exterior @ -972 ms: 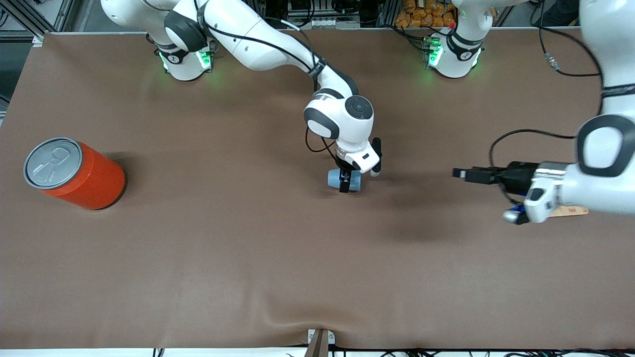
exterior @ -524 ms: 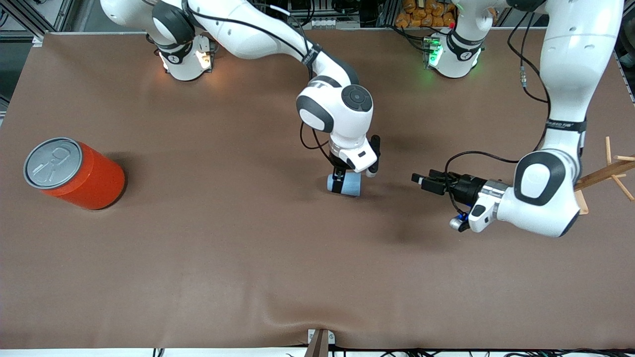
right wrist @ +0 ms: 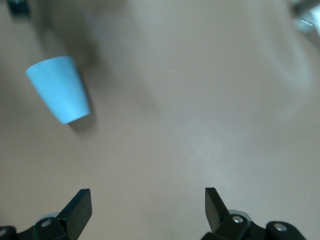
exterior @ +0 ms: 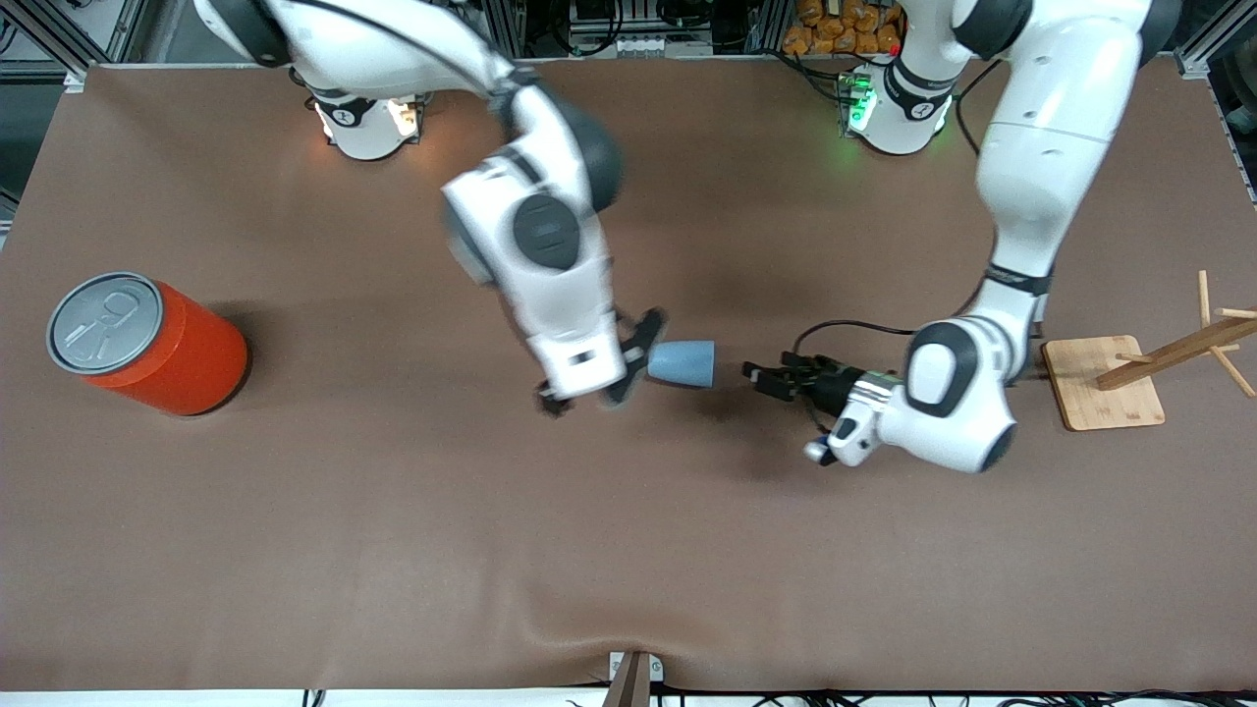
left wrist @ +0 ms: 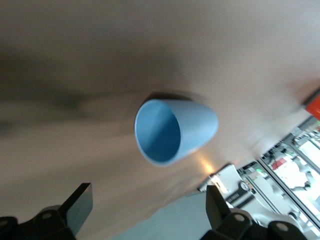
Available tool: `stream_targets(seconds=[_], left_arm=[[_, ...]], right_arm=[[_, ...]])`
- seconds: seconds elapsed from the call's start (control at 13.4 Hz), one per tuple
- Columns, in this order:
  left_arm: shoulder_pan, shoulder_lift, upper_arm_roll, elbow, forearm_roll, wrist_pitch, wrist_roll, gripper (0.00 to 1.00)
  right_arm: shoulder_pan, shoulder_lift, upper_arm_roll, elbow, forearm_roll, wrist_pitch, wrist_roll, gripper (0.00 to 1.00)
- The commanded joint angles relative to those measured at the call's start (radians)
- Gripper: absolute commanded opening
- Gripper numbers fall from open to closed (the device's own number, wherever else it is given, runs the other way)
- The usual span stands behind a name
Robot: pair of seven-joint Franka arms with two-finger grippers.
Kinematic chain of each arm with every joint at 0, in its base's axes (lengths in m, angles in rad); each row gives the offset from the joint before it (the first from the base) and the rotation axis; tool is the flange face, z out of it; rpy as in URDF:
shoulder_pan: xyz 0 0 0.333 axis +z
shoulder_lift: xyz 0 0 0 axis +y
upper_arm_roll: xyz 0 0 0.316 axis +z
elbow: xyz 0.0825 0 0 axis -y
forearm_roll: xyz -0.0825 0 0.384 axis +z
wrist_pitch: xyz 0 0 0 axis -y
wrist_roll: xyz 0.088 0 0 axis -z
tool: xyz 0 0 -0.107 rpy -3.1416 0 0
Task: Flip cup
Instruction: 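Grasp the cup with the left gripper while the right gripper releases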
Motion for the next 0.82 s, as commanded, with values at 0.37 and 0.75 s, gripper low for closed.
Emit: stream_targets(seconds=[0.37,0.75], left_arm=[[-0.116,0.077,0.010,0.018,-0.053,0.152,-0.047,1.00],[-0.144,0.079,0.010,0.020,-0.083,0.156,-0.061,1.00]], right_arm=[[-0.357,-0.191,0.086,-0.025,0.051,-0.206,0.017,1.00],[-0.444,-0.312,0.043,-0.031,0.056,-0.395,0.487,1.00]])
